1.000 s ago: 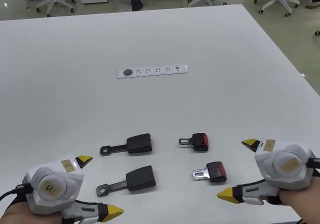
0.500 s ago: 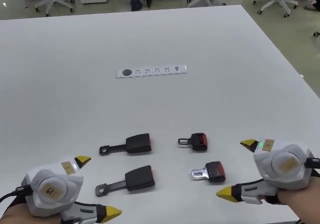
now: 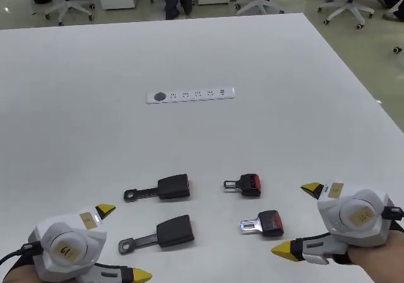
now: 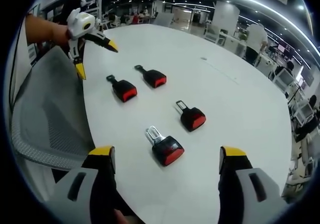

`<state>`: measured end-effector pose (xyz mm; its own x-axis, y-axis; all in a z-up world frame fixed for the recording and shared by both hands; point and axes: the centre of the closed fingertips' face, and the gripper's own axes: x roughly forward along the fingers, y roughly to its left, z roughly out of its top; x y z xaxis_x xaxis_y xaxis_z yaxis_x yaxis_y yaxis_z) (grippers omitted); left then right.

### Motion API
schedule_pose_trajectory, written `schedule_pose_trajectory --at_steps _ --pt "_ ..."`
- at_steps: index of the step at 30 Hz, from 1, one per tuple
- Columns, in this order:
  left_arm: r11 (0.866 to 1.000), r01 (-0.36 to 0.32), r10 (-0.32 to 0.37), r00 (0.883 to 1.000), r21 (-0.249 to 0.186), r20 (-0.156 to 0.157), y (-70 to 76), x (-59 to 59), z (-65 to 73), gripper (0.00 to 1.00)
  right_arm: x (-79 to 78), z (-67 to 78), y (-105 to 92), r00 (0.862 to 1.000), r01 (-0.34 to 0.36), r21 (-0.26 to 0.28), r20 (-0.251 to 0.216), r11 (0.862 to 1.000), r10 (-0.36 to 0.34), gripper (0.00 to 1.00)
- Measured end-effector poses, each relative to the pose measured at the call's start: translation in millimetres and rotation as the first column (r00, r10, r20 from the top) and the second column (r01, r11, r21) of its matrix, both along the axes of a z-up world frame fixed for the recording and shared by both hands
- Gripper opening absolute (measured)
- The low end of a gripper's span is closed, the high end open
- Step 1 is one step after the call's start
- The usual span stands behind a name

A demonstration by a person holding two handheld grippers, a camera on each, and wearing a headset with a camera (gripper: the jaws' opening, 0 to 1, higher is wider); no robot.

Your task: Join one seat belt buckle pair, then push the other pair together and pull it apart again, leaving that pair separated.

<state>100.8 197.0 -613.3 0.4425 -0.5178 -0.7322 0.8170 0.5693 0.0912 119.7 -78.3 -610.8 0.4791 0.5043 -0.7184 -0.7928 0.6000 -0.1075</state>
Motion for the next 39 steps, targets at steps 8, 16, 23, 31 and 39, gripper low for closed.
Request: schedule_pose_trajectory --at_steps 8,16,23,31,39 --pt "1.000 0.005 -0.005 1.000 -0.002 0.021 0.3 5.8 -0.3 0.89 0.5 -4.5 -1.2 1.000 -0.006 -0.015 -0.003 1.000 0.006 0.83" --pt "0.999 0.002 -0.001 1.000 -0.034 0.030 -2.2 8.9 -0.4 0.86 -0.2 -4.8 -0.2 1.000 -0.004 -0.003 -0.003 1.000 0.004 0.80" --pt "1.000 0.014 -0.013 1.000 -0.018 0.027 -2.8 6.2 -4.4 0.85 -3.4 -6.5 -0.1 1.000 -0.003 -0.006 -0.012 1.000 0.003 0.80" --pt "1.000 0.010 -0.010 1.000 -0.011 0.016 -3.9 6.5 -6.7 0.84 -1.0 -7.2 0.7 1.000 -0.013 -0.006 -0.007 1.000 0.013 0.77" --pt "1.000 0.026 -0.026 1.000 -0.010 -0.010 -5.6 1.9 -12.4 0.77 0.5 -9.9 3.5 0.999 -0.054 -0.028 -0.007 0.998 0.054 0.69"
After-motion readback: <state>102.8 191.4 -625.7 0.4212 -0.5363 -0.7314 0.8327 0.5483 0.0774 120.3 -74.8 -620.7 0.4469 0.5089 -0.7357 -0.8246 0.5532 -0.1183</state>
